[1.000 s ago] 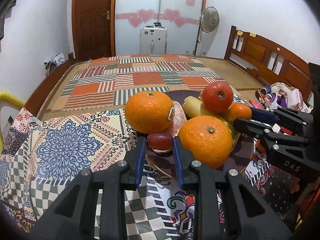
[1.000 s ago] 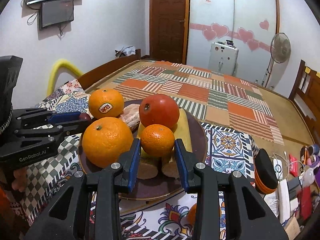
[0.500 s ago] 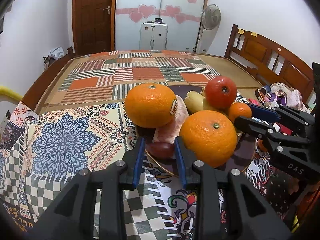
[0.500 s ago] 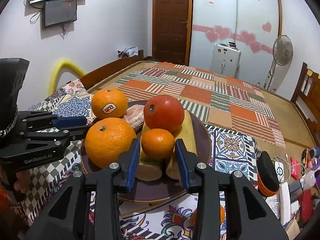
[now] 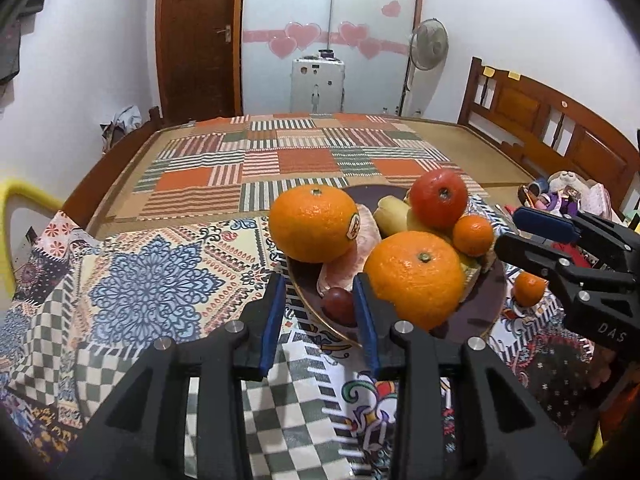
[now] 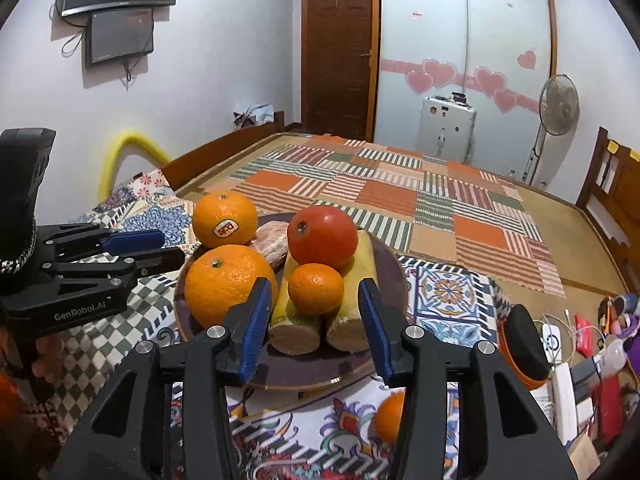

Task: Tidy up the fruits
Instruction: 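Place the date on the plate with the left tool while the right tool places the mandarin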

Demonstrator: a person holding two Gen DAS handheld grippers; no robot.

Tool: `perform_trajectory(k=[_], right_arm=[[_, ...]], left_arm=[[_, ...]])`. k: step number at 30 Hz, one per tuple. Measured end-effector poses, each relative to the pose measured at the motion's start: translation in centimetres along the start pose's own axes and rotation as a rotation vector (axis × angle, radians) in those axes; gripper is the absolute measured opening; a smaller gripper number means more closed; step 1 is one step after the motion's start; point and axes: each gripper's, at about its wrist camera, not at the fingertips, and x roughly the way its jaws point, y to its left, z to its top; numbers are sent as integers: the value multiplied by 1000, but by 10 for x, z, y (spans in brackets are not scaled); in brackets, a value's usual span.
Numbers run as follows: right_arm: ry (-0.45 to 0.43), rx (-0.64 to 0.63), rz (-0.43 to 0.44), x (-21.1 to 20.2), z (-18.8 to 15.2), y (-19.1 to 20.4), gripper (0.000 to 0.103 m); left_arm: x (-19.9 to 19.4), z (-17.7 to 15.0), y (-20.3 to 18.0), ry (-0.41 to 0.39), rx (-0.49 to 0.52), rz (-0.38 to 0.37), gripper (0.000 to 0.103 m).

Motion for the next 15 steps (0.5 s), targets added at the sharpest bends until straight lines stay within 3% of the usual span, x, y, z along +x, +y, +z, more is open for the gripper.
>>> perform_trajectory(k=[5,15], right_arm=[[-26,18,-8,-29,-2,-2,43],[-58,42,-25,-79,-18,-5,47]], left_arm=[[-31,-1,-12,-25,2,-4,35],[-76,-23,-47,-38,9,-29,51]])
